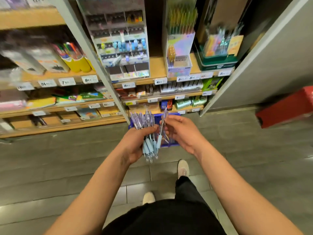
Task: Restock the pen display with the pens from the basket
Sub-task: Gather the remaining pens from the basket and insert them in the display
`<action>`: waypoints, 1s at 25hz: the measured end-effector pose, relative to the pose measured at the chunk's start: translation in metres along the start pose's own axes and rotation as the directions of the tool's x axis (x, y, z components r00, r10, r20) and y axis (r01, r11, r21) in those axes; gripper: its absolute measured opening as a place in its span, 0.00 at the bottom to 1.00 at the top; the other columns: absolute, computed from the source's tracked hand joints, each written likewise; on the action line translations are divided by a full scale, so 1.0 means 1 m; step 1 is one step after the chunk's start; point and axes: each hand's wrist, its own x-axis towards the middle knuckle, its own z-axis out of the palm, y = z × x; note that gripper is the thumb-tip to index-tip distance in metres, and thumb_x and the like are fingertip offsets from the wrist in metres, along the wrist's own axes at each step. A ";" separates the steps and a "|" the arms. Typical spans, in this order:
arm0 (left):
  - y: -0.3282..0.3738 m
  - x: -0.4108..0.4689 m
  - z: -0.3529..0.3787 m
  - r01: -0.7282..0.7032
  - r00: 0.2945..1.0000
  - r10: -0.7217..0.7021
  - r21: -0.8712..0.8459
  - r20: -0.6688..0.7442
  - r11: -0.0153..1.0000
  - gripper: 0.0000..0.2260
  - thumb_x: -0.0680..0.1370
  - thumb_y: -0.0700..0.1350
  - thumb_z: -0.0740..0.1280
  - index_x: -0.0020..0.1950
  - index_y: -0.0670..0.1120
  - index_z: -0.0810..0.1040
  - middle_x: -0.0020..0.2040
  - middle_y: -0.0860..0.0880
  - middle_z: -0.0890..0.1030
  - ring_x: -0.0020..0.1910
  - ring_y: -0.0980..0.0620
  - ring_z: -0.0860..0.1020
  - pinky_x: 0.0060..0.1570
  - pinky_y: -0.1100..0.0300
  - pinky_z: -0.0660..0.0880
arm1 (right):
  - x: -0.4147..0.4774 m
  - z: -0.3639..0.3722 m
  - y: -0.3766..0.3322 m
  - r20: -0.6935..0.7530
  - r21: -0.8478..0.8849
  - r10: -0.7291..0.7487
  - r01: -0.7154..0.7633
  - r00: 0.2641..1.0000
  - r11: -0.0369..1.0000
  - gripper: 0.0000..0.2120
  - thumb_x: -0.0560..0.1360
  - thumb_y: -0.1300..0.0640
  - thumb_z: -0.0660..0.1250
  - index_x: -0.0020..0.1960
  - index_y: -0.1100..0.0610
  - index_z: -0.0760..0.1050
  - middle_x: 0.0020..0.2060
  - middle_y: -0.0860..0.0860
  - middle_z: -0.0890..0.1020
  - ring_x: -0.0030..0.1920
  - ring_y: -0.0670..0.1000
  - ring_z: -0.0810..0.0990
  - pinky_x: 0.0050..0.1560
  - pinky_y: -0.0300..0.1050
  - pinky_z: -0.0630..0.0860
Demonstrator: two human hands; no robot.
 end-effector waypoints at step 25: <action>0.110 0.174 0.101 -0.115 0.993 0.115 -0.027 0.020 0.993 0.09 0.79 0.42 0.71 0.56 0.38 0.85 0.55 0.37 0.86 0.47 0.43 0.86 0.43 0.52 0.83 | 0.151 -0.105 -0.154 -0.001 0.267 0.142 -0.136 0.990 0.954 0.17 0.80 0.58 0.68 0.66 0.64 0.75 0.64 0.67 0.78 0.58 0.61 0.72 0.72 0.65 0.67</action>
